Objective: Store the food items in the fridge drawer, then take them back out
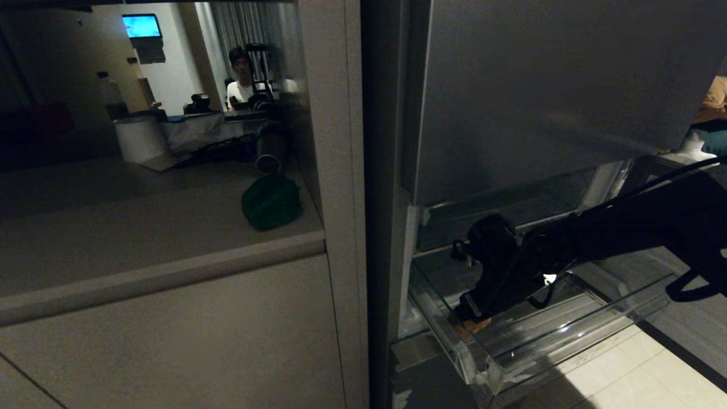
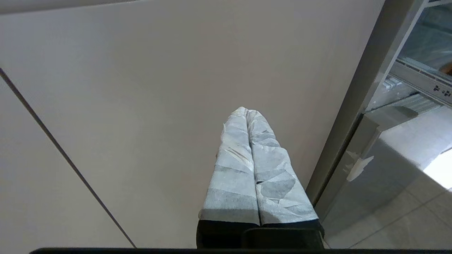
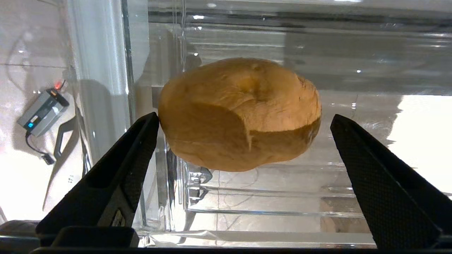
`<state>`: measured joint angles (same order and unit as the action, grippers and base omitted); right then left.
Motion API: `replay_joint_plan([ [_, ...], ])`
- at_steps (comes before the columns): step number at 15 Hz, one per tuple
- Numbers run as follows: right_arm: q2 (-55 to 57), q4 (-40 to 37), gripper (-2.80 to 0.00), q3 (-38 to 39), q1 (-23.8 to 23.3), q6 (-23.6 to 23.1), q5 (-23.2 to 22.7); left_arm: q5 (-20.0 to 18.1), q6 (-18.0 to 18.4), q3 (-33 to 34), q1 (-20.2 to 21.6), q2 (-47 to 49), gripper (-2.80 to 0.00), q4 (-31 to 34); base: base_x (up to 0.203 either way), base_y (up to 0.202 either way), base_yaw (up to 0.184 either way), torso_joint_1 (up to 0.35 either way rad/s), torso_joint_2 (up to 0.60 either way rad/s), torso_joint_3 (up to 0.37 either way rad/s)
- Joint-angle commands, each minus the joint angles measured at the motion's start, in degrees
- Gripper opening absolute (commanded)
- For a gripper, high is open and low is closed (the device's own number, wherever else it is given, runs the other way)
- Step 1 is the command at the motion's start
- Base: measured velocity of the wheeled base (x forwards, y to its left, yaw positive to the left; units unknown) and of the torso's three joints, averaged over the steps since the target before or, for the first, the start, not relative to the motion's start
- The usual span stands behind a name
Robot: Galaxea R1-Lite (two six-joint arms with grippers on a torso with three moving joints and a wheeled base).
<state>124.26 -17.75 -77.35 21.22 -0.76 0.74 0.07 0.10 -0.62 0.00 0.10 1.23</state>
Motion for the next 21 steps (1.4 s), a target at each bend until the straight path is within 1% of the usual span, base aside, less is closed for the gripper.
replay_joint_plan([
  [1,0.07,-0.09,0.00,0.53,0.05,-0.03,-0.04,0.01,-0.01,0.01,0.00,-0.01,-2.80,0.00,0.000,0.000,0.000,0.000,0.00,0.000],
  [5,0.11,-0.09,0.00,0.62,0.13,0.41,-0.04,0.01,-0.01,0.01,0.00,-0.01,-2.80,0.00,0.000,0.000,0.000,0.000,0.00,0.000],
  [6,0.11,-0.09,-2.80,0.72,0.05,0.41,-0.04,0.01,-0.01,0.01,0.00,-0.01,-2.80,0.00,0.000,0.000,0.000,0.000,0.00,0.000],
  [13,-0.52,-0.18,-2.80,1.10,0.13,0.32,0.04,0.01,-0.01,0.01,0.00,0.04,-2.80,0.00,0.000,0.000,0.000,0.000,0.00,0.000],
  [16,-4.34,-0.18,-2.80,2.72,0.30,0.07,0.07,0.01,-0.01,0.01,0.00,0.06,-2.80,0.00,0.000,0.000,0.000,0.000,0.00,0.000],
  [21,-11.79,-0.18,-2.80,7.56,1.33,-0.12,0.40,0.01,-0.01,0.01,0.00,-0.01,-2.80,0.00,0.000,0.000,0.000,0.000,0.00,0.000],
])
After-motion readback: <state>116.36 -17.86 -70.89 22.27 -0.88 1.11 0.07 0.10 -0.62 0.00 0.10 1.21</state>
